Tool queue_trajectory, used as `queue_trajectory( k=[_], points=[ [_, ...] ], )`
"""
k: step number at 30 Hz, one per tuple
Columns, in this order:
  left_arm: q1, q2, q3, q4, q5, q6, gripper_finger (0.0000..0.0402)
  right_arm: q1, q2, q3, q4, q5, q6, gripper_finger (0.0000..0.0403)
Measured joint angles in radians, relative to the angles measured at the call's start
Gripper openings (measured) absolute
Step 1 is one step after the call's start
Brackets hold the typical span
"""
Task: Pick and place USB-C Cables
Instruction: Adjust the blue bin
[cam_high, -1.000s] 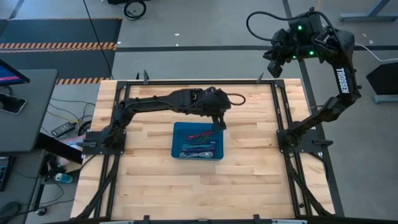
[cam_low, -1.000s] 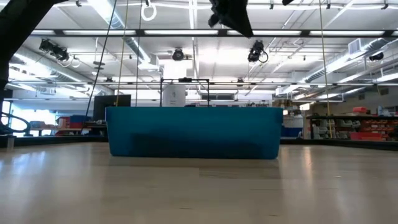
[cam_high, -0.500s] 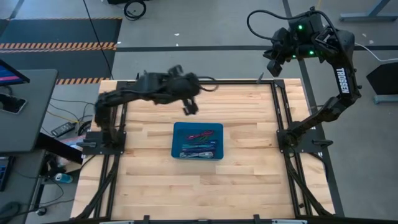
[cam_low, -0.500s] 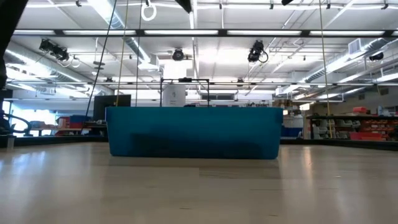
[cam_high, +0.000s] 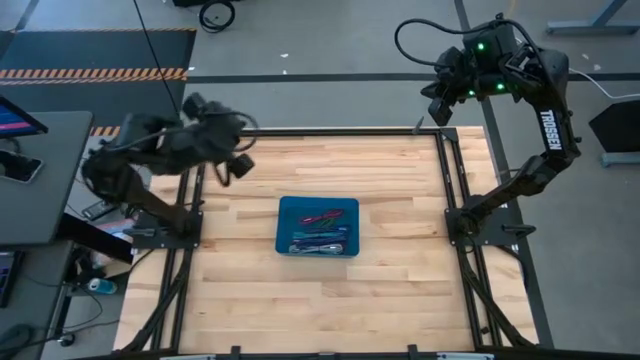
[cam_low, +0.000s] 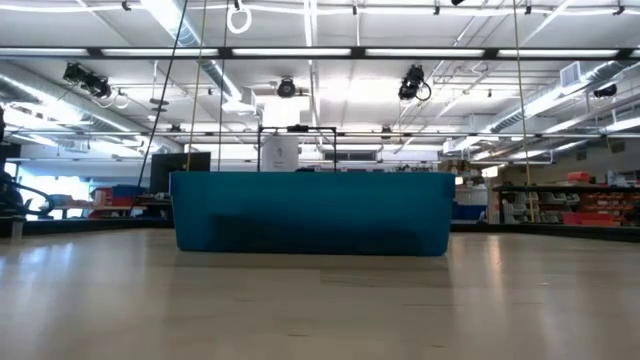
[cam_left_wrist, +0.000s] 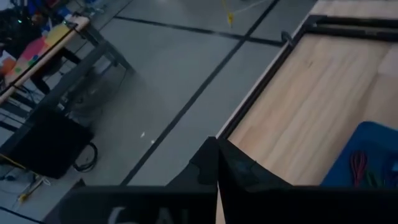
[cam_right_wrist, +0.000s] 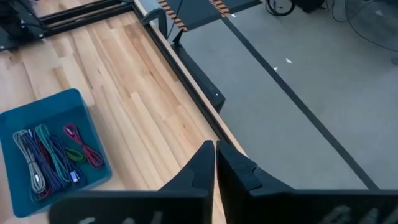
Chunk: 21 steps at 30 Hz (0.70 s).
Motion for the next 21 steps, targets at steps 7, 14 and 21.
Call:
queue_trajectory(
  k=[7, 14, 21],
  points=[
    [-0.143, -0.185, -0.267, 0.004, -0.106, -0.204, 0.0002, 0.045, 0.000, -0.079, 0.001, -0.047, 0.004, 0.0004],
    [-0.212, -0.306, -0.567, 0.016, -0.153, -0.440, 0.0002, 0.195, 0.001, -0.421, 0.197, -0.061, 0.042, 0.0002],
    [-0.219, -0.338, -0.665, 0.016, -0.159, -0.525, 0.0002, 0.353, 0.002, -0.840, 0.640, -0.160, 0.124, 0.0001]
  ],
)
